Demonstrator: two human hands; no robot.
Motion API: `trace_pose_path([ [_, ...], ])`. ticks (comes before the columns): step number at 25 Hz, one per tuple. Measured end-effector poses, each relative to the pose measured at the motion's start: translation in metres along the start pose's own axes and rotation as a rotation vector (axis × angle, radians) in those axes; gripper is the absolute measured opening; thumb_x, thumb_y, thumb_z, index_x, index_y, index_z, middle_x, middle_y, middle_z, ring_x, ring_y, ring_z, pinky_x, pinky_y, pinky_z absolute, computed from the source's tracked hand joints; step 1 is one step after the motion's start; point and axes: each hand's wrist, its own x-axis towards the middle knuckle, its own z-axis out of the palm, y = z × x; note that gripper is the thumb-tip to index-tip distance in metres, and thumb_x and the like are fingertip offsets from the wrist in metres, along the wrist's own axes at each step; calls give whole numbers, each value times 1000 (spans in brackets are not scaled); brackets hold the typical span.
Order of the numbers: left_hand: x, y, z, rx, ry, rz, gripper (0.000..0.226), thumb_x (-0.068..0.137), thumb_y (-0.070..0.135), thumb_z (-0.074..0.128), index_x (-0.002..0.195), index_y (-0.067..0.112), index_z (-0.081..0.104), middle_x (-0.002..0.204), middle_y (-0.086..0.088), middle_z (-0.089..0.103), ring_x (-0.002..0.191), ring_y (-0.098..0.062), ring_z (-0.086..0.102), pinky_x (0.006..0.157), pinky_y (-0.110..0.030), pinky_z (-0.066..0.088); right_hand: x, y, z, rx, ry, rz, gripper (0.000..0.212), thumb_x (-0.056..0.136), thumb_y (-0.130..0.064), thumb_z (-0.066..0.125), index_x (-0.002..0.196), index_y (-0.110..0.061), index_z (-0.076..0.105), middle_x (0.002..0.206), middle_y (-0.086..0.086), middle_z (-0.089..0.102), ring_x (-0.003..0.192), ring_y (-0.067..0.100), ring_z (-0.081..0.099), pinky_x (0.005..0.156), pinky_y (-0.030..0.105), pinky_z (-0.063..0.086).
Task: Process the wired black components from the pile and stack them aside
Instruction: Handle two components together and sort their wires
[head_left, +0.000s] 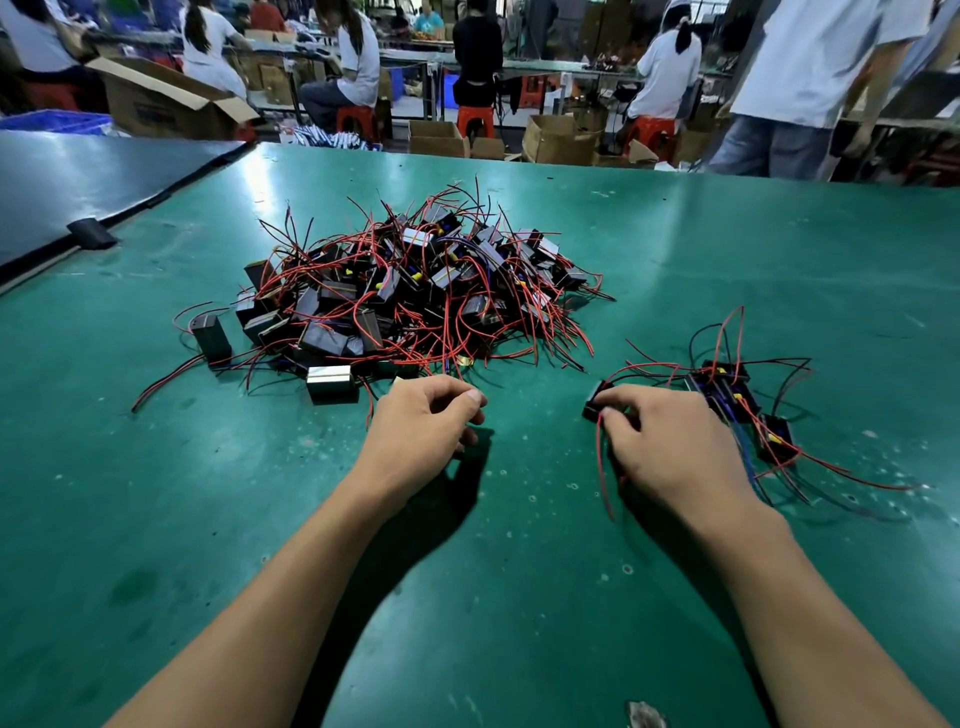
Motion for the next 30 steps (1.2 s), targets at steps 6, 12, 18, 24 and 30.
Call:
trace_pose_path([
  [6, -2, 0, 5, 158, -11, 89, 11, 91, 23, 66, 87, 18, 75, 75, 5, 73, 57, 0, 60, 63, -15, 49, -6, -18, -4, 179, 215, -209, 23, 96, -27, 58, 110, -18, 74, 100, 4, 71, 94, 27, 66, 84, 35, 52],
  [12, -8, 3, 10, 420, -114, 216, 7, 87, 27, 69, 88, 24, 75, 72, 18, 68, 66, 4, 61, 64, -4, 42, -10, -23, 17, 19, -45, -256, 28, 98, -40, 55, 109, -23, 74, 103, 1, 62, 104, 24, 56, 90, 38, 47],
  [18, -7, 3, 7, 408, -132, 209, 9, 89, 26, 67, 91, 22, 75, 71, 21, 65, 69, 3, 61, 61, -3, 41, 5, 8, 8, -65, -64, 9, 29, 96, -42, 54, 107, -22, 73, 105, 6, 62, 101, 31, 61, 84, 36, 49],
  [24, -8, 3, 5, 426, -141, 211, 11, 91, 27, 65, 94, 23, 75, 74, 20, 65, 72, 2, 62, 62, -2, 40, 14, 30, -11, 114, 5, 181, 52, 98, -54, 47, 67, -18, 66, 61, -3, 61, 74, 32, 57, 60, 28, 39],
  [30, -9, 4, 6, 415, -132, 232, 11, 91, 26, 65, 94, 21, 75, 77, 18, 67, 74, -2, 64, 67, -9, 44, 10, 23, -9, -181, -7, 196, 37, 98, -51, 48, 100, -27, 75, 94, 4, 72, 106, 32, 57, 83, 40, 26],
])
